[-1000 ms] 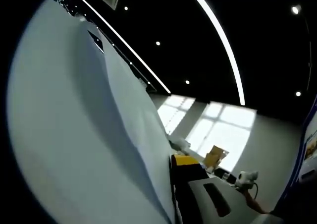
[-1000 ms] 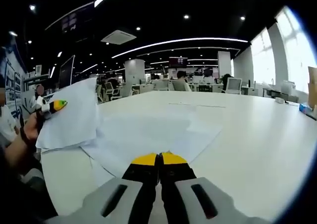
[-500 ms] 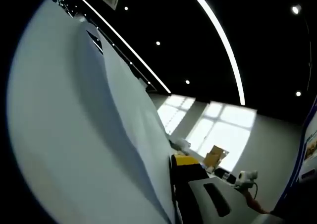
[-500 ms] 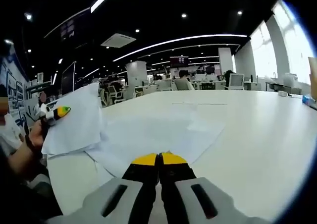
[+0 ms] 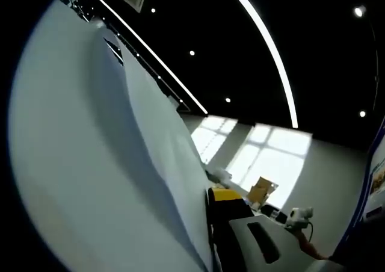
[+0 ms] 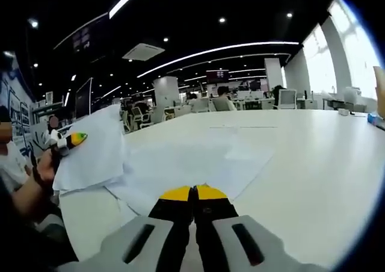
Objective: Organize the stack of printing papers by aligning and flattening the scattered papers on the table
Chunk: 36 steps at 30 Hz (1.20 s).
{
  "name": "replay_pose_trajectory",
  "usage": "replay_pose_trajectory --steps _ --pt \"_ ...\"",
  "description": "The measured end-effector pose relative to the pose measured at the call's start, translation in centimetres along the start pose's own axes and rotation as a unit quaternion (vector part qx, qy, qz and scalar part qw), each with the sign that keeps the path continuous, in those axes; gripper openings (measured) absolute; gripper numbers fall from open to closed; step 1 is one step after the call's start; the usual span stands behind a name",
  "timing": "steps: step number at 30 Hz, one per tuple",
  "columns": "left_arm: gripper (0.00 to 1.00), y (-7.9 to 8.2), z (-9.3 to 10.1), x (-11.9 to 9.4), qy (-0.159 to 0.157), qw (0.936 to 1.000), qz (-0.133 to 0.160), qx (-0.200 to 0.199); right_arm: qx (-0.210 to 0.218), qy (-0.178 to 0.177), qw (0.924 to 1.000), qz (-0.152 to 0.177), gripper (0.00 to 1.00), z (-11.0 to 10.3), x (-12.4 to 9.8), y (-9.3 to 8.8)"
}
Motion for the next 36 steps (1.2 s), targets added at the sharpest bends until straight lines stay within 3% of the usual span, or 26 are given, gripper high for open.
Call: replay_pose_trajectory --steps 36 --pt "0.08 0.0 0.5 0.0 -0.001 1.0 0.002 -0.002 0.026 0.017 0.9992 0.027 0.0 -0.9 -1.5 1.2"
Point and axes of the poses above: the point that each gripper's makers call its tool centre point, and the gripper's own axes: x roughly forward along the fingers, z roughly to its right, y roughly out of its top, the point moved 2 cm from there along -x, roughly backward along the fingers, and after that the axes turned 13 degrees about -z, right-handed, at the moved point
